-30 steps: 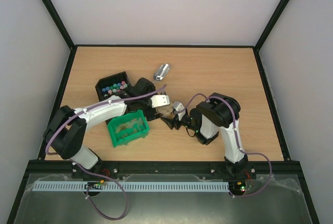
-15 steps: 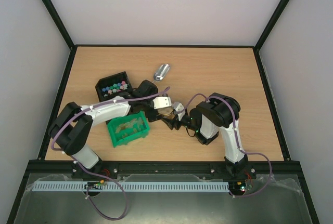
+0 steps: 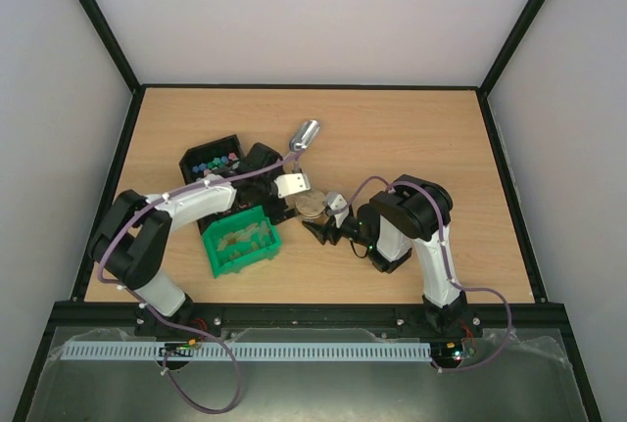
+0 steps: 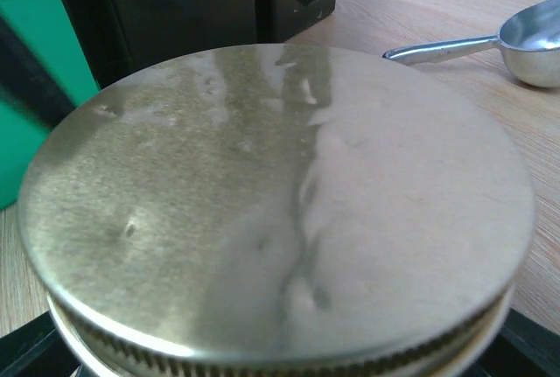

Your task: Pack the candies

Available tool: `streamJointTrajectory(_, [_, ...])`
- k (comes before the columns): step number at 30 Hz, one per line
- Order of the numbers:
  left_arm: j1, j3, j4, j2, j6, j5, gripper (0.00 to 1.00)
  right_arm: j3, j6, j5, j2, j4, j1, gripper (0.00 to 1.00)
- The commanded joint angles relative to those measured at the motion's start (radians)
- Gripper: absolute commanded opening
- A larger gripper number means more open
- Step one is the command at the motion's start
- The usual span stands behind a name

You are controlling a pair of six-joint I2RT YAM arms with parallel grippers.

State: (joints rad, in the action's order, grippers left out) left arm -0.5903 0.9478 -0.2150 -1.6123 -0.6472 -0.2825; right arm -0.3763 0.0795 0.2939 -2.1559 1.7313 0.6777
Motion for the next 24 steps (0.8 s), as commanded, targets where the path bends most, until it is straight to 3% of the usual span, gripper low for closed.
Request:
streamJointTrajectory(1, [0.051, 0.011, 0.023, -0.02, -0.04, 0.033, 0.99, 0.044, -0.042, 0.071, -0.065, 0.169, 0.026, 0.71])
streamJointTrajectory(5, [0.065, -0.004, 0.017, -0.009, -0.082, 0.064, 0.99, 0.044, -0.046, 0.064, -0.066, 0.169, 0.026, 0.71])
streamJointTrajectory(9, [0.034, -0.015, -0.024, 0.064, -0.059, -0.036, 0.99, 0.044, -0.052, 0.059, -0.066, 0.168, 0.026, 0.72])
streamJointTrajectory(13, [-0.036, -0.022, 0.0, 0.067, 0.005, -0.04, 0.99, 0.042, -0.058, 0.054, -0.067, 0.168, 0.025, 0.91])
streamJointTrajectory(16, [-0.039, -0.016, 0.031, 0.052, 0.033, -0.037, 0.99, 0.042, -0.063, 0.047, -0.064, 0.168, 0.026, 0.98])
streamJointTrajectory(24, [-0.039, -0.007, 0.026, 0.041, 0.012, -0.016, 0.99, 0.029, -0.075, 0.047, -0.067, 0.169, 0.026, 0.97])
